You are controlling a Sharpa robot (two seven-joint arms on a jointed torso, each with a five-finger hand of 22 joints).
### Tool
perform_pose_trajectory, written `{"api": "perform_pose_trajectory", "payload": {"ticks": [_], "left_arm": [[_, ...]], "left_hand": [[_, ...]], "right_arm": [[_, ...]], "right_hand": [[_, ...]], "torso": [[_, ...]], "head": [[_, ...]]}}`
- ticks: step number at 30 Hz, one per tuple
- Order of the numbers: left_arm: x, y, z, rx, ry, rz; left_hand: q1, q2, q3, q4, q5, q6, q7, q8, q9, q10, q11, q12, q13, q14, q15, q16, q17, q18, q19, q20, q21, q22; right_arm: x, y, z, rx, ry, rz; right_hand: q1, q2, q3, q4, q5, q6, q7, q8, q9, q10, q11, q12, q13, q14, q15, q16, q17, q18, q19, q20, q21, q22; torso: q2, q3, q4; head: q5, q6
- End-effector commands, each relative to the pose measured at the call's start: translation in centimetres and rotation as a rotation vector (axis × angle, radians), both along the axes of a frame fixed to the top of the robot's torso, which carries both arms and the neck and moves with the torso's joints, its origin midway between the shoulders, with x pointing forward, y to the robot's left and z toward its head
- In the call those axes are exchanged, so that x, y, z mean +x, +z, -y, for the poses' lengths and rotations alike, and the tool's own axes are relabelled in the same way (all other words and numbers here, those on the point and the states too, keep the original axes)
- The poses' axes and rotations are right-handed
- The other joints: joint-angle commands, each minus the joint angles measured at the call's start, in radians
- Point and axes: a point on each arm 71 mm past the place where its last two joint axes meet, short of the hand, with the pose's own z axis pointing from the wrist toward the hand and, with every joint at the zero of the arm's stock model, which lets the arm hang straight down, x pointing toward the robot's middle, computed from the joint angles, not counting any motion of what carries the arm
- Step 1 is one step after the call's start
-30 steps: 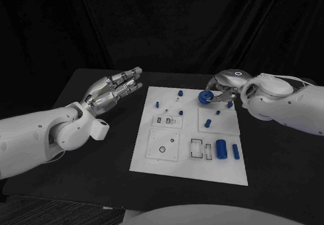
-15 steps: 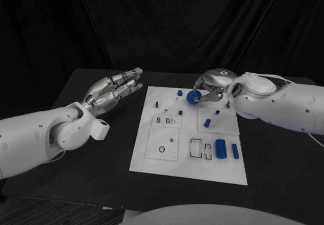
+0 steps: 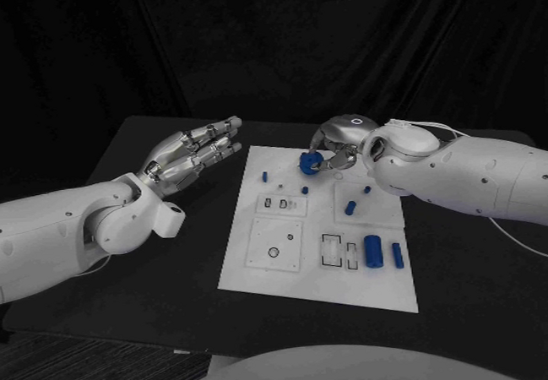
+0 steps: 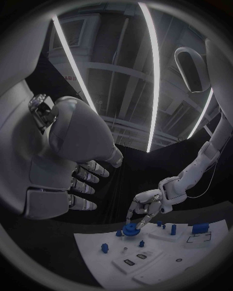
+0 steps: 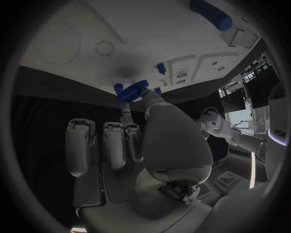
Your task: Assemble the parts on the task board
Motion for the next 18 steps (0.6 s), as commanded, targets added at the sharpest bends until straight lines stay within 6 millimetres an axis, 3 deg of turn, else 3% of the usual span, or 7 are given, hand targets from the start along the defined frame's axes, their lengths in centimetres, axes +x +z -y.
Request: {"api": "perform_pose_trajectory", "payload": {"ticks": [1,18], "left_arm": [[-0.1,0.0,0.3,-0.011,-0.016,0.000],[0.0,0.0,0.5,-0.012,-0.024,-0.002]], "left_hand": [[0.006,0.003,0.043,-0.014,0.011,-0.001,0.002,0.007,0.015,-0.003,0.005,0.009,0.011,0.000,0.007,0.005,-0.004,0.016,0.004,0.001,-0.001,0.000],[0.006,0.003,0.044,-0.015,0.011,-0.002,0.002,0.008,0.015,-0.003,0.005,0.008,0.011,0.000,0.007,0.005,-0.004,0.016,0.004,0.001,-0.001,0.000]], "right_arm": [[0.3,-0.1,-0.2,-0.017,0.002,-0.024],[1.4,-0.6,-1.6,-0.046,0.000,-0.041]], "right_hand": [[0.000,0.047,0.023,-0.015,0.021,0.047,-0.006,0.057,0.065,0.108,0.005,0.017,0.265,0.113,0.000,0.020,0.273,-0.013,0.065,-0.002,0.010,0.239],[0.000,0.050,0.025,-0.017,0.020,0.038,-0.002,0.053,0.067,0.108,0.010,0.017,0.265,0.113,0.004,0.020,0.273,-0.012,0.064,0.001,0.008,0.238]], "torso": [[0.000,0.0001,0.0013],[0.000,0.0002,-0.0004]], "head": [[-0.001,-0.002],[-0.004,-0.003]]}}
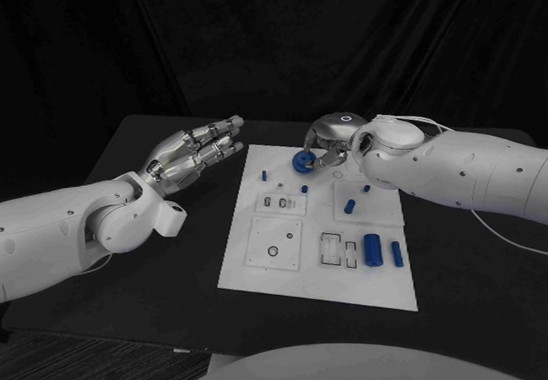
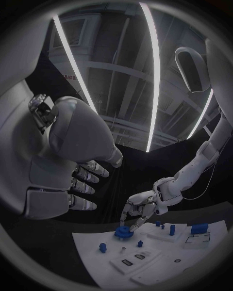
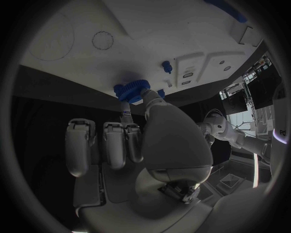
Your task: Assemble the parts on the task board
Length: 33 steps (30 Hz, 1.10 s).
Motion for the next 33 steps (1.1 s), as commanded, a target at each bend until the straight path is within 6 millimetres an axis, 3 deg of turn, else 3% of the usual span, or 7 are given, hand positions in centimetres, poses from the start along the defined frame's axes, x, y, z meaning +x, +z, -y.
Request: {"api": "perform_pose_trajectory", "payload": {"ticks": [1,10,13,16,24,29,33], "left_arm": [[-0.04,0.02,0.19,-0.013,-0.015,0.002],[-0.02,-0.01,0.21,-0.012,-0.017,0.000],[-0.01,-0.04,0.22,-0.011,-0.019,-0.002],[0.00,-0.08,0.23,-0.010,-0.020,-0.004],[0.05,-0.23,0.16,-0.007,-0.018,-0.008],[0.05,-0.30,0.10,-0.005,-0.017,-0.011],[0.05,-0.34,0.08,-0.004,-0.016,-0.012]], "left_hand": [[0.006,0.003,0.044,-0.015,0.011,-0.002,0.002,0.008,0.015,-0.003,0.005,0.008,0.011,0.000,0.007,0.005,-0.004,0.016,0.004,0.001,-0.001,-0.001],[0.006,0.003,0.044,-0.015,0.011,-0.002,0.002,0.008,0.015,-0.003,0.005,0.008,0.011,0.000,0.007,0.005,-0.004,0.016,0.004,0.001,-0.001,-0.001],[0.006,0.003,0.045,-0.016,0.011,-0.001,0.003,0.008,0.015,-0.003,0.005,0.009,0.011,0.000,0.007,0.005,-0.004,0.016,0.004,0.001,-0.002,-0.001],[0.006,0.003,0.045,-0.016,0.011,-0.001,0.003,0.008,0.015,-0.003,0.005,0.009,0.011,0.000,0.007,0.005,-0.004,0.016,0.004,0.001,-0.002,-0.001],[0.006,0.003,0.046,-0.016,0.011,-0.002,0.003,0.008,0.015,-0.003,0.005,0.008,0.010,0.000,0.007,0.004,-0.004,0.016,0.004,0.002,-0.002,-0.001],[0.006,0.003,0.046,-0.016,0.011,-0.002,0.003,0.008,0.015,-0.003,0.005,0.008,0.010,0.000,0.007,0.004,-0.004,0.016,0.004,0.002,-0.002,-0.001],[0.006,0.004,0.049,-0.016,0.011,-0.002,0.004,0.008,0.015,-0.003,0.006,0.007,0.010,0.000,0.007,0.004,-0.004,0.016,0.004,0.002,-0.002,-0.001]], "right_arm": [[0.11,-0.29,-0.15,-0.014,0.003,-0.020],[0.11,-0.97,-0.36,-0.029,0.004,-0.046],[0.10,-1.08,-0.33,-0.030,0.004,-0.048],[0.09,-1.11,-0.29,-0.028,0.005,-0.046],[-0.02,-1.11,-0.31,-0.015,0.010,-0.046],[-0.13,-1.08,-0.38,0.008,0.009,-0.056],[-0.20,-1.09,-0.41,0.014,0.014,-0.061]], "right_hand": [[0.000,0.050,0.033,-0.010,0.020,0.036,-0.004,0.045,0.049,0.100,0.002,0.017,0.265,0.109,0.000,0.020,0.273,-0.012,0.064,0.001,0.008,0.238],[-0.005,0.051,0.032,-0.013,-0.002,0.008,0.003,0.030,0.050,0.100,0.008,0.017,0.265,0.109,0.006,0.020,0.273,-0.009,0.057,0.007,-0.001,0.232],[-0.016,0.051,0.028,-0.010,-0.052,-0.042,0.012,0.002,0.041,0.100,0.016,0.017,0.265,0.109,0.012,0.020,0.273,-0.007,0.052,0.014,-0.008,0.228],[-0.019,0.050,0.026,-0.012,-0.066,-0.089,0.013,-0.026,0.027,0.100,0.017,0.017,0.265,0.109,0.015,0.020,0.273,-0.006,0.050,0.017,-0.011,0.227],[-0.016,0.054,0.023,-0.026,-0.078,-0.223,-0.025,-0.115,-0.033,0.100,-0.012,0.017,0.265,0.109,-0.006,0.020,0.273,0.002,0.032,0.003,-0.038,0.213],[-0.008,0.059,0.025,-0.038,-0.072,-0.298,-0.053,-0.130,-0.071,0.100,-0.035,0.017,0.265,0.108,-0.024,0.017,0.268,0.007,0.021,-0.014,-0.056,0.203],[0.002,0.058,0.028,-0.049,-0.062,-0.313,-0.058,-0.130,-0.082,0.100,-0.040,0.017,0.265,0.107,-0.030,0.014,0.264,0.008,0.019,-0.021,-0.061,0.201]], "torso": [[0.000,0.0005,-0.0008],[0.000,0.0001,-0.0008],[0.000,-0.0001,-0.0012],[0.000,-0.0004,-0.0007],[0.000,0.0001,-0.0012],[0.000,0.0002,-0.0017],[0.000,0.0006,-0.0021]], "head": [[-0.001,0.000],[0.003,-0.003],[0.002,-0.003],[0.001,-0.003],[0.000,-0.004],[0.001,-0.004],[0.000,-0.003]]}}
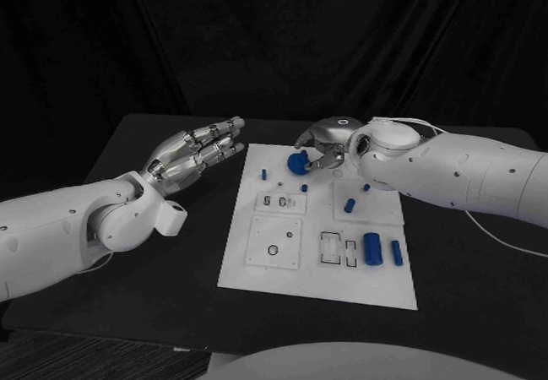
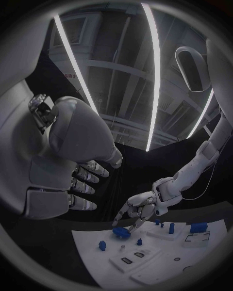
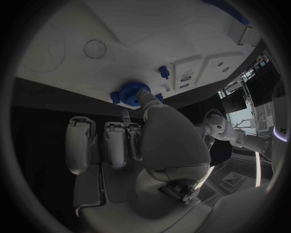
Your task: Assemble the parts on the task board
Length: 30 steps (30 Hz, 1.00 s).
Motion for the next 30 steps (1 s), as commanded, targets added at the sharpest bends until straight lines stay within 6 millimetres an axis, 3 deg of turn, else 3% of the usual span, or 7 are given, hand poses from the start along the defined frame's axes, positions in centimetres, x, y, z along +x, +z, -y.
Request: {"api": "perform_pose_trajectory", "payload": {"ticks": [1,21,30], "left_arm": [[-0.08,-0.01,0.11,-0.011,-0.012,0.000],[-0.07,-0.19,0.04,-0.007,-0.013,-0.007],[-0.09,-0.26,0.05,-0.007,-0.014,-0.009]], "left_hand": [[0.006,0.004,0.020,-0.004,0.011,-0.002,0.004,0.008,0.015,-0.003,0.006,0.007,0.010,0.000,0.007,0.004,-0.004,0.016,0.004,0.002,-0.002,-0.001],[0.007,0.005,0.023,-0.004,0.012,0.000,0.005,0.008,0.015,-0.003,0.007,0.007,0.010,0.000,0.008,0.005,-0.004,0.016,0.004,0.002,-0.002,-0.001],[0.007,0.006,0.027,-0.005,0.013,0.000,0.007,0.008,0.015,-0.003,0.008,0.008,0.010,0.000,0.008,0.005,-0.004,0.016,0.004,0.003,-0.001,-0.001]], "right_arm": [[-0.17,-0.18,-0.03,0.015,0.008,-0.019],[-0.51,-0.40,0.09,0.006,0.026,-0.051],[-0.37,-0.57,0.31,-0.009,0.019,-0.069]], "right_hand": [[0.008,0.019,0.013,-0.011,-0.001,-0.011,-0.001,-0.017,-0.015,0.115,-0.006,0.017,0.265,0.104,-0.013,0.013,0.261,0.008,0.026,-0.006,-0.022,0.200],[0.002,0.022,0.013,-0.013,0.024,0.011,-0.008,-0.011,-0.021,0.115,-0.013,0.017,0.265,0.099,-0.019,0.004,0.248,0.011,0.018,-0.013,-0.035,0.193],[-0.052,0.032,0.003,0.018,0.041,-0.009,-0.013,-0.015,-0.043,0.115,-0.017,0.017,0.265,0.098,-0.023,0.002,0.246,0.013,0.013,-0.018,-0.046,0.190]], "torso": [[0.000,0.0002,-0.0005],[0.000,0.0003,-0.0002],[0.000,0.0004,-0.0001]], "head": [[-0.001,0.001],[-0.002,0.001],[-0.002,0.000]]}}
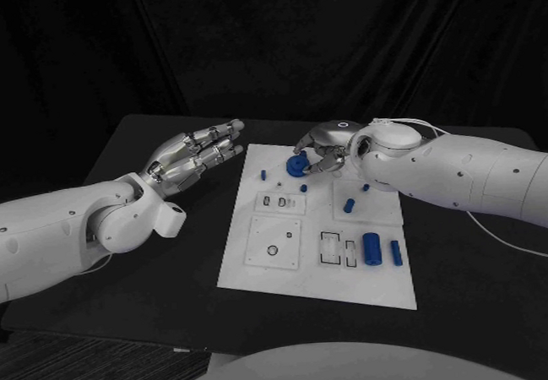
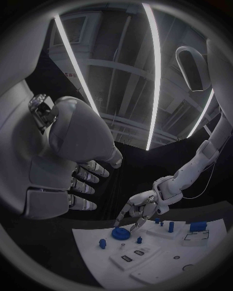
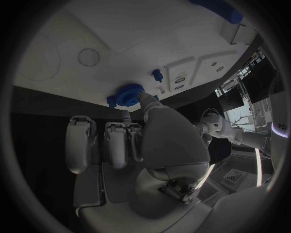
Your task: Assemble the parts on the task board
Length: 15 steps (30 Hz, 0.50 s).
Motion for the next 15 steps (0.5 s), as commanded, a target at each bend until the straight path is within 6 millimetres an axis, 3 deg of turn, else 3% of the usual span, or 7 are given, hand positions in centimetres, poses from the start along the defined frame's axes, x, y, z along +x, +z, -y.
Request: {"api": "perform_pose_trajectory", "payload": {"ticks": [1,7,15], "left_arm": [[-0.08,0.02,0.16,-0.013,-0.014,0.002],[-0.09,-0.02,0.18,-0.012,-0.015,0.000],[-0.08,-0.10,0.17,-0.011,-0.019,-0.006]], "left_hand": [[0.007,0.006,0.027,-0.005,0.013,0.000,0.007,0.008,0.015,-0.004,0.008,0.008,0.010,0.000,0.008,0.005,-0.004,0.016,0.004,0.003,-0.001,-0.001],[0.007,0.006,0.027,-0.005,0.013,0.000,0.007,0.008,0.015,-0.004,0.008,0.008,0.010,0.000,0.008,0.005,-0.004,0.016,0.004,0.003,-0.001,-0.001],[0.007,0.006,0.034,-0.007,0.014,0.009,0.012,0.010,0.016,-0.003,0.013,0.010,0.011,0.000,0.007,0.005,-0.004,0.017,0.004,0.003,-0.002,-0.001]], "right_arm": [[-0.03,-0.33,0.09,-0.014,0.001,-0.026],[0.01,-0.43,0.17,-0.024,-0.006,-0.036],[0.04,-0.58,0.48,-0.035,-0.021,-0.048]], "right_hand": [[-0.027,0.009,0.006,0.015,0.016,-0.019,0.001,-0.015,-0.013,0.104,-0.006,0.017,0.265,0.094,-0.009,0.003,0.246,0.013,0.008,-0.012,-0.023,0.190],[-0.042,0.011,0.003,0.023,0.018,-0.036,0.010,-0.018,-0.022,0.104,-0.002,0.017,0.265,0.094,-0.007,0.003,0.246,0.013,0.007,-0.012,-0.025,0.190],[-0.063,0.016,0.002,0.037,0.020,0.032,0.033,-0.003,-0.020,0.104,0.015,0.017,0.265,0.098,0.005,0.010,0.256,0.011,0.013,-0.003,-0.019,0.195]], "torso": [[0.000,0.0001,0.0000],[0.000,-0.0001,-0.0006],[0.000,0.0000,0.0008]], "head": [[0.000,0.000],[0.001,-0.002],[0.000,-0.003]]}}
